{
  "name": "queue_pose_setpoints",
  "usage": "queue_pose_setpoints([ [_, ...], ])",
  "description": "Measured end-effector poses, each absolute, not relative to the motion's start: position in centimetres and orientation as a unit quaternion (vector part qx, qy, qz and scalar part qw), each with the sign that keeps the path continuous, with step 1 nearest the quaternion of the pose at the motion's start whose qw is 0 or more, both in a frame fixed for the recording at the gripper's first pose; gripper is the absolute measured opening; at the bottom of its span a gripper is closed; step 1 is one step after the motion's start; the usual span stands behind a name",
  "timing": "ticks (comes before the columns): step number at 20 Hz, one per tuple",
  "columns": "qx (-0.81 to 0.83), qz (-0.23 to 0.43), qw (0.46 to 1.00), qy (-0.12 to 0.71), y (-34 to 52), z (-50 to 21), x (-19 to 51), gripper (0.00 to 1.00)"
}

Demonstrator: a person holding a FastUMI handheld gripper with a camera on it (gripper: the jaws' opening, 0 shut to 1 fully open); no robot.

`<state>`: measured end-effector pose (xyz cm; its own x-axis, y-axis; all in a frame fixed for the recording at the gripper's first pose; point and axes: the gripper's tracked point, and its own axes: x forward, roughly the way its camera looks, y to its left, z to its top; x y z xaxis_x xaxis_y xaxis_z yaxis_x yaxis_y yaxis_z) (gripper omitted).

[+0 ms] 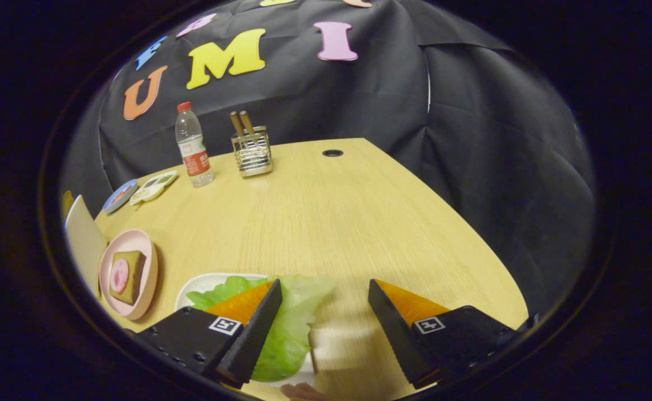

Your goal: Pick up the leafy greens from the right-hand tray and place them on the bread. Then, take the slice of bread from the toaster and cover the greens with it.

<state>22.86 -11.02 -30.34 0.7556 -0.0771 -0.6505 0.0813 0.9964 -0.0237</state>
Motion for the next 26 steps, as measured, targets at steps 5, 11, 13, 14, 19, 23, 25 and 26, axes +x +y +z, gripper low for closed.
queue_pose_setpoints([
  [5,-0.046,-0.046,0.94,0.335,-10.2,-29.9,22.9,0.56],
  [11,-0.062,-0.057,0.939,0.333,-9.8,-29.1,22.6,0.09],
  [13,-0.073,-0.06,0.939,0.33,-9.9,-28.3,22.2,0.01],
  [14,-0.072,-0.056,0.94,0.327,-9.8,-27.8,22.0,0.01],
  [19,-0.066,-0.046,0.951,0.298,-9.0,-24.1,20.9,0.01],
  [23,-0.067,-0.034,0.957,0.279,-7.7,-21.5,20.2,0.01],
  [25,-0.068,-0.031,0.961,0.267,-7.1,-20.2,19.9,0.01],
  [26,-0.069,-0.029,0.962,0.261,-6.6,-19.6,19.7,0.01],
])
